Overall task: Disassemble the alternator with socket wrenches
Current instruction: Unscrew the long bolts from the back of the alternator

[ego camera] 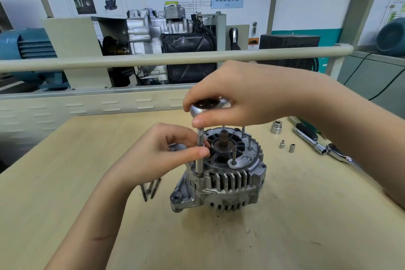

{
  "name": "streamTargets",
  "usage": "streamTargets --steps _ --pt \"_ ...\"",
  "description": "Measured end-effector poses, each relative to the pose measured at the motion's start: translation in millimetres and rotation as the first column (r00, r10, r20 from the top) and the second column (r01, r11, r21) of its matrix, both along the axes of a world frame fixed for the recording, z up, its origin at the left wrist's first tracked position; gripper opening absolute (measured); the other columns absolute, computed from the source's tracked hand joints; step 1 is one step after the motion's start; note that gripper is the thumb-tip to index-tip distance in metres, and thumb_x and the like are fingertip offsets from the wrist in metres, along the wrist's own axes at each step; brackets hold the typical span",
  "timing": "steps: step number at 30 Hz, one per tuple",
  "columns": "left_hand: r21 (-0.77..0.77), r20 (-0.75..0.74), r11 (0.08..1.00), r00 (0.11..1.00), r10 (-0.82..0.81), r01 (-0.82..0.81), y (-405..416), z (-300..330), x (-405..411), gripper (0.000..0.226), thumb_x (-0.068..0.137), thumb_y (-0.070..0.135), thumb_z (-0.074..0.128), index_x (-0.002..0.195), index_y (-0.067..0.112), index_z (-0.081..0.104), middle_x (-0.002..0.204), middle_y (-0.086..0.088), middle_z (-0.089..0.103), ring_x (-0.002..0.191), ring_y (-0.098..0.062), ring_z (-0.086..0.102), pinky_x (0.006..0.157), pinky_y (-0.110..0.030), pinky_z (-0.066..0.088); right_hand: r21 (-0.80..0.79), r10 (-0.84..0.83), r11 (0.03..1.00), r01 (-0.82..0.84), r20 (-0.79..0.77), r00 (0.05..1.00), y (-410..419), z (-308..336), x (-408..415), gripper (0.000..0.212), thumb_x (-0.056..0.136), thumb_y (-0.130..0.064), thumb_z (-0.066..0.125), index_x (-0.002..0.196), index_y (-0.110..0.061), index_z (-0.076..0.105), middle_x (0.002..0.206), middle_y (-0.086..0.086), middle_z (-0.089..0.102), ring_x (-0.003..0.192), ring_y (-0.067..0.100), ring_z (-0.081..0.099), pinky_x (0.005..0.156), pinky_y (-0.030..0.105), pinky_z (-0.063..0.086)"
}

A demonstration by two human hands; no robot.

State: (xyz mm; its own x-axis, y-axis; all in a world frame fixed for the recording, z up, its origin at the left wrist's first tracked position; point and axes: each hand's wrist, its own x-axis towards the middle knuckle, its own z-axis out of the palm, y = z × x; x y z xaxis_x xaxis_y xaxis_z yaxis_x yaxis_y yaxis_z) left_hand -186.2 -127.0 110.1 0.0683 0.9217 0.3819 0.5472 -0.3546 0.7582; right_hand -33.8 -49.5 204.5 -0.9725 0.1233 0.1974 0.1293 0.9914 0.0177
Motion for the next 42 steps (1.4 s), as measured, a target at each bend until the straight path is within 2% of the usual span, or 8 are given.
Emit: streamTargets --steps 9,15,19,23,27,33,37,42 --pt "0.079 -0.018 0.99 0.993 0.12 -0.118 4.5 -5.2 4.8 0.026 0.066 0.042 0.072 0.05 0.027 0.058 0.05 0.007 0.052 0.052 -0.004 0.045 0.055 -0.018 0.035 0.139 -0.064 0.988 0.071 -0.05 0.997 -1.3 -3.7 -1.4 0.061 0.076 -0.061 0.031 0.086 -0.01 0.063 0.057 -0.007 0.046 0.054 0.008 0.043 0.054 0.023 0.03" --pt "-0.033 -0.031 0.999 0.999 -0.019 0.018 1.9 -1.9 -3.5 0.011 0.068 0.039 0.072 0.073 0.029 0.074 0.08 0.006 0.072 0.078 -0.008 0.066 0.069 -0.018 0.05 0.007 -0.024 1.0 0.024 -0.027 0.999 2.7 -3.3 -2.0 0.036 0.089 -0.042 0.049 0.098 -0.011 0.065 0.077 -0.001 0.062 0.068 0.012 0.051 0.067 0.027 0.039" --pt "0.045 -0.088 0.998 0.995 0.044 -0.04 3.3 -4.7 -3.2 0.027 0.064 0.051 0.066 0.061 0.024 0.065 0.064 -0.005 0.062 0.072 -0.028 0.061 0.067 -0.038 0.045 -0.007 0.011 1.0 -0.011 -0.03 0.999 3.6 -2.8 -2.3 0.032 0.09 -0.037 0.052 0.107 -0.012 0.064 0.093 0.002 0.067 0.083 0.016 0.058 0.076 0.03 0.04" --pt "0.092 -0.116 0.989 0.985 0.126 -0.116 3.6 -5.4 -1.3 0.044 0.061 0.058 0.073 0.057 0.016 0.059 0.056 0.002 0.056 0.056 -0.011 0.048 0.056 -0.023 0.036 0.049 0.011 0.999 -0.01 -0.02 1.0 -0.2 -1.5 -3.8 0.041 0.087 -0.048 0.048 0.094 -0.011 0.065 0.072 -0.006 0.06 0.065 0.012 0.049 0.062 0.023 0.038" --pt "0.077 -0.074 0.984 0.983 0.167 -0.161 3.7 -5.5 3.6 0.029 0.057 0.048 0.07 0.051 0.024 0.054 0.051 0.011 0.055 0.053 0.001 0.048 0.055 -0.01 0.036 0.08 -0.06 0.995 0.062 -0.029 0.998 -2.9 -3.0 -6.2 0.055 0.078 -0.059 0.039 0.086 -0.01 0.063 0.056 -0.01 0.043 0.054 0.003 0.042 0.058 0.019 0.033" --pt "-0.032 -0.085 0.999 0.996 0.021 -0.024 1.1 -3.3 -3.6 0.031 0.068 0.043 0.069 0.069 0.012 0.069 0.083 0.004 0.071 0.082 -0.009 0.065 0.075 -0.024 0.049 0.001 -0.013 1.0 0.013 -0.016 1.0 -1.4 -2.5 -3.6 0.034 0.09 -0.041 0.049 0.102 -0.012 0.064 0.079 -0.002 0.063 0.072 0.01 0.049 0.067 0.018 0.035" --pt "0.033 -0.092 0.996 0.992 0.085 -0.082 1.8 -4.2 -1.3 0.048 0.062 0.056 0.062 0.069 0.008 0.062 0.08 -0.023 0.064 0.082 -0.039 0.058 0.078 -0.051 0.045 0.011 -0.007 1.0 0.007 -0.004 1.0 -1.9 -2.8 -4.9 0.031 0.092 -0.038 0.049 0.109 -0.016 0.062 0.082 -0.006 0.061 0.074 0.007 0.05 0.066 0.017 0.035" --pt "0.084 -0.122 0.989 0.984 0.128 -0.119 1.7 -4.5 3.2 0.063 0.063 0.059 0.071 0.058 -0.002 0.056 0.064 -0.021 0.054 0.064 -0.031 0.049 0.058 -0.032 0.038 0.059 -0.022 0.998 0.021 0.003 1.0 -3.1 0.0 -3.8 0.042 0.085 -0.051 0.045 0.095 -0.015 0.065 0.062 -0.015 0.047 0.062 -0.005 0.046 0.062 0.013 0.034"
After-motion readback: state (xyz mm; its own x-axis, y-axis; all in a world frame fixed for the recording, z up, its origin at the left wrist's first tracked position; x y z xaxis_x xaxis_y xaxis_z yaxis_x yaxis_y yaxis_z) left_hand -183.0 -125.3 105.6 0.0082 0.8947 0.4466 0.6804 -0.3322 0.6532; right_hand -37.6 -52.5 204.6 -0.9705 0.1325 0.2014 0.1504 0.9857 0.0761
